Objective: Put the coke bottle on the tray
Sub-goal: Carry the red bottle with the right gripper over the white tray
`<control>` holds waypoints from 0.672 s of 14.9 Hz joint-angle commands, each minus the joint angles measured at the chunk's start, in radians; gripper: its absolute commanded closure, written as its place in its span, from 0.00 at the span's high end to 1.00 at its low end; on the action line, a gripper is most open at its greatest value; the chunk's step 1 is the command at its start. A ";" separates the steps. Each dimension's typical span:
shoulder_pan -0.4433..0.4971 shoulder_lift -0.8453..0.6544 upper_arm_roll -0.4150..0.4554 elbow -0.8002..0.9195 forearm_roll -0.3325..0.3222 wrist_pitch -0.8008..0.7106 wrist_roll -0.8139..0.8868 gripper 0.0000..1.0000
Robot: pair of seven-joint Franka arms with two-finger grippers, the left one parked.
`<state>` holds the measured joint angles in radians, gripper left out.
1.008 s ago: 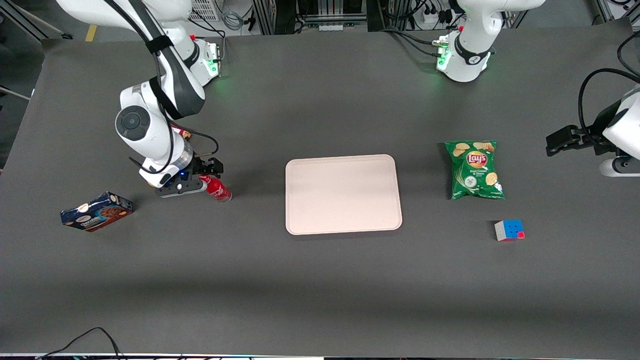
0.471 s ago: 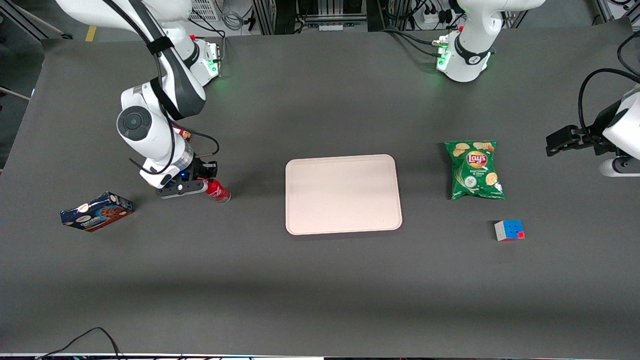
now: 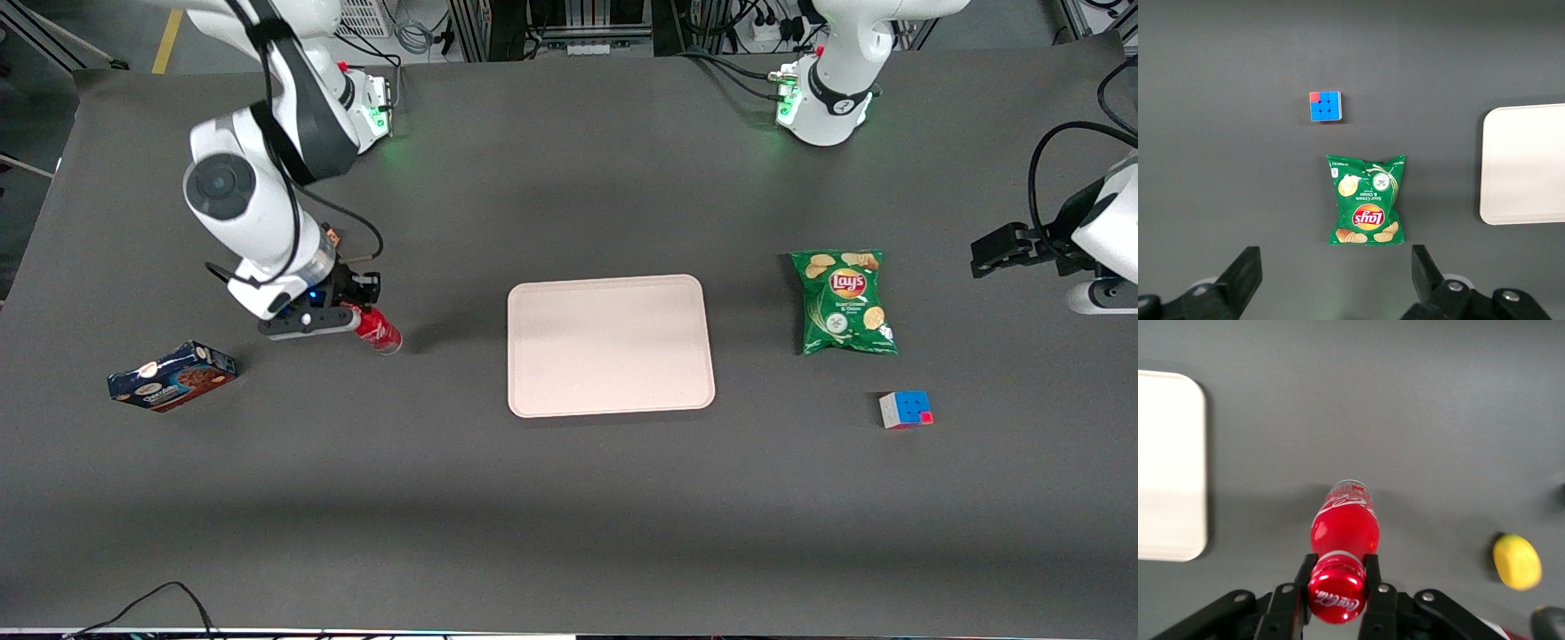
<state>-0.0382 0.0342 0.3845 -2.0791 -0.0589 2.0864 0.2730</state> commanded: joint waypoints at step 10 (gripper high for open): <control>0.171 0.088 0.100 0.594 0.051 -0.462 0.366 0.00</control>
<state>0.0245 -0.0143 0.4834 -1.6498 -0.0136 1.6609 0.4650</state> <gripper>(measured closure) 0.674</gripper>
